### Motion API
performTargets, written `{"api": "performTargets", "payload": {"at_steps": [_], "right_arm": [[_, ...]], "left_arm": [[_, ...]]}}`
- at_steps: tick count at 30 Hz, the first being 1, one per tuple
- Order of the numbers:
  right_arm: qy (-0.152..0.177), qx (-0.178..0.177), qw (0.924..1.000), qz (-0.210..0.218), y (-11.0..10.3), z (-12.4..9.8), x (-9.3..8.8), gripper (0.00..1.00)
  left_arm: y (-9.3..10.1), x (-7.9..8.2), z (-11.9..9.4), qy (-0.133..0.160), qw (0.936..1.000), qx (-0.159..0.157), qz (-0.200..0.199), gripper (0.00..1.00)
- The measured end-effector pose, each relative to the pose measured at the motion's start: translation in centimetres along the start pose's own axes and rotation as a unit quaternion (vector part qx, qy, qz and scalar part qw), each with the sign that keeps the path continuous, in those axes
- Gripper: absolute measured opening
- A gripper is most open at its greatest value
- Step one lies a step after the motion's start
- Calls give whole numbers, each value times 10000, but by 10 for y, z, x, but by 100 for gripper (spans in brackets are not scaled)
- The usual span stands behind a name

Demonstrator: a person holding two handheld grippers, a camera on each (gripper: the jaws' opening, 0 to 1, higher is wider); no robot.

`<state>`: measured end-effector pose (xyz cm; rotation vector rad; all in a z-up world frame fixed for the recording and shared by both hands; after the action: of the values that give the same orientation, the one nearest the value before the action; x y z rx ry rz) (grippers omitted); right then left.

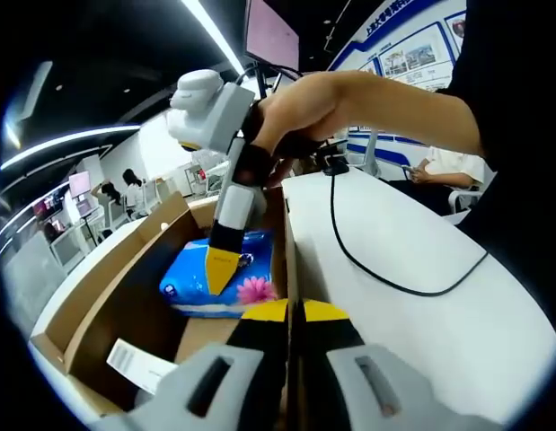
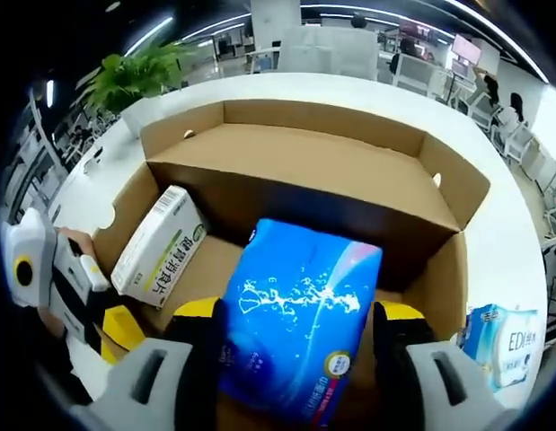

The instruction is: Operate the shoe box by opening the lid, removing the specified soft item, and placing it in the target area until the item is outside and the box remains undamaged.

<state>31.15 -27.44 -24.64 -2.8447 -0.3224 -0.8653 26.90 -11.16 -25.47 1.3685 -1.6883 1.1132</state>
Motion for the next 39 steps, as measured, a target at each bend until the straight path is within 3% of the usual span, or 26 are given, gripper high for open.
{"api": "performTargets", "payload": {"at_steps": [5, 9, 12, 15, 16, 21, 27, 39], "right_arm": [[131, -278, 9995, 61, -10, -11, 9, 78], [-142, -396, 9990, -119, -22, 0, 3, 81], [-476, -603, 9969, -167, -16, 12, -6, 80], [-439, -556, 9975, -24, -25, 12, -7, 80], [-580, -688, 9959, -132, -23, 14, -9, 81], [-674, -733, 9950, -17, -17, 25, -4, 83], [-750, -929, 9928, -66, -18, 30, -8, 84], [-641, -908, 9938, 46, -16, 28, -7, 80]], "left_arm": [[2, 0, -2, 1, 10000, 2, 2, 3], [3, 0, -2, 5, 10000, 2, 11, 3], [4, 0, -3, 8, 10000, -1, 23, 3], [5, 0, -3, 10, 10000, -6, 28, 3], [6, 1, -2, 8, 10000, -9, 19, 3], [1, 0, 0, 10, 10000, -20, 28, 3], [1, 0, 0, 12, 10000, -25, 31, 3], [4, 1, -1, 19, 10000, -26, 42, 3]]}}
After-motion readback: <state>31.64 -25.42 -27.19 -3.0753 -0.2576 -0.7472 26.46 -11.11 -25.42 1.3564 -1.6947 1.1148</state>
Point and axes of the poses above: the point that each gripper's makers call its tool centre point, and the gripper's own axes: z roughly forward along the fingers, y roughly to its right, x roughly out of its top, the point moved 7 cm from there along -z, roughly backward along the fingers, and after that the axes turned 3 degrees about x, right-handed, at the moved point
